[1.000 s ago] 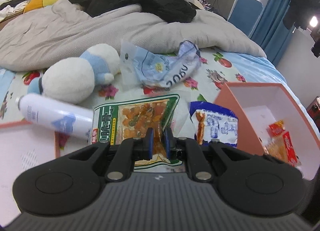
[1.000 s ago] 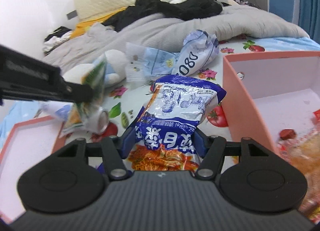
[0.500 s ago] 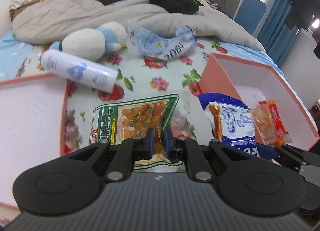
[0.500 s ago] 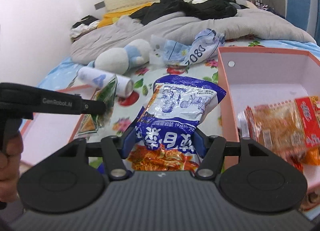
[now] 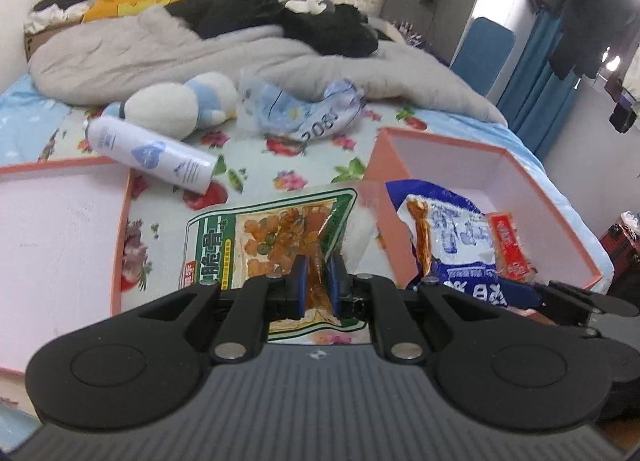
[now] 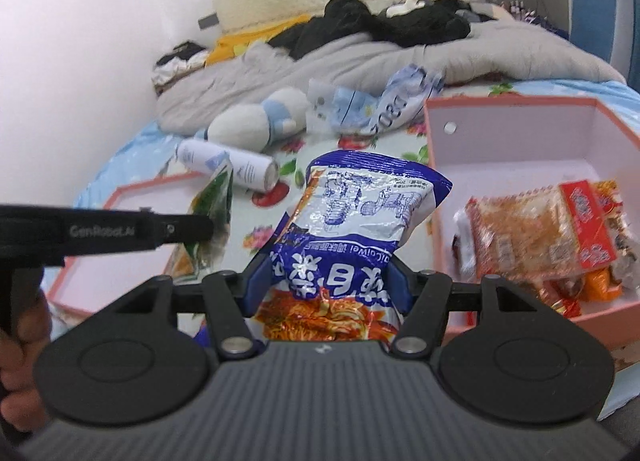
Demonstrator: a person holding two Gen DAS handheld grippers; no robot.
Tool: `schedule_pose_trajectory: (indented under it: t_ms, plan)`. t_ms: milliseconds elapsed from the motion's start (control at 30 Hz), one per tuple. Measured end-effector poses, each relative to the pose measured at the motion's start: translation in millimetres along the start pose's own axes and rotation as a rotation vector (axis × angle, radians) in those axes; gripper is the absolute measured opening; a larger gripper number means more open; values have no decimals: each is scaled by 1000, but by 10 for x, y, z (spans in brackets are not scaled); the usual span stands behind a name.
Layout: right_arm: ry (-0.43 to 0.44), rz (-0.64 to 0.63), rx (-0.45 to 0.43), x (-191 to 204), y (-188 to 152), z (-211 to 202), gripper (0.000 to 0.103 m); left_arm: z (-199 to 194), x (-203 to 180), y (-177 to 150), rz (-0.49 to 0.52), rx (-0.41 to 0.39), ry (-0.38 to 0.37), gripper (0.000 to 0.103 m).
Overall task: Organize snacks
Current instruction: 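Carry the green bag and blue-white bag over the box with both tools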
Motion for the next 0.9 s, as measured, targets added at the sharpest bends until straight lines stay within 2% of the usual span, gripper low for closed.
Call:
schedule_pose_trajectory:
  t_ms: [267,567,733,900]
  plan:
    - [-1,-18,-74,-167,351,-318,62,-205,-294,356,-15,-69,-60,13]
    - [-52,-8,-196,-481,807,-670,62,-297,-775,874,12,-146,-121,13]
    - [-93,5,-221,-741,936,-740,62,-163,-1154,1074,46,-145,-164,13]
    - [-132,44,-215,-1094,1018,-707,63,132,-1462,1187,54,-112,-192,13]
Point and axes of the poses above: each gripper's, at about its wrist camera, not at the fingertips, and z roughly the way its jaws point, x to its left, y to its top, the point moved 1 cm from there along z, roughly the way its jaws point, and after that the axes turned 6 degrees about z, right-handed, at the moved point
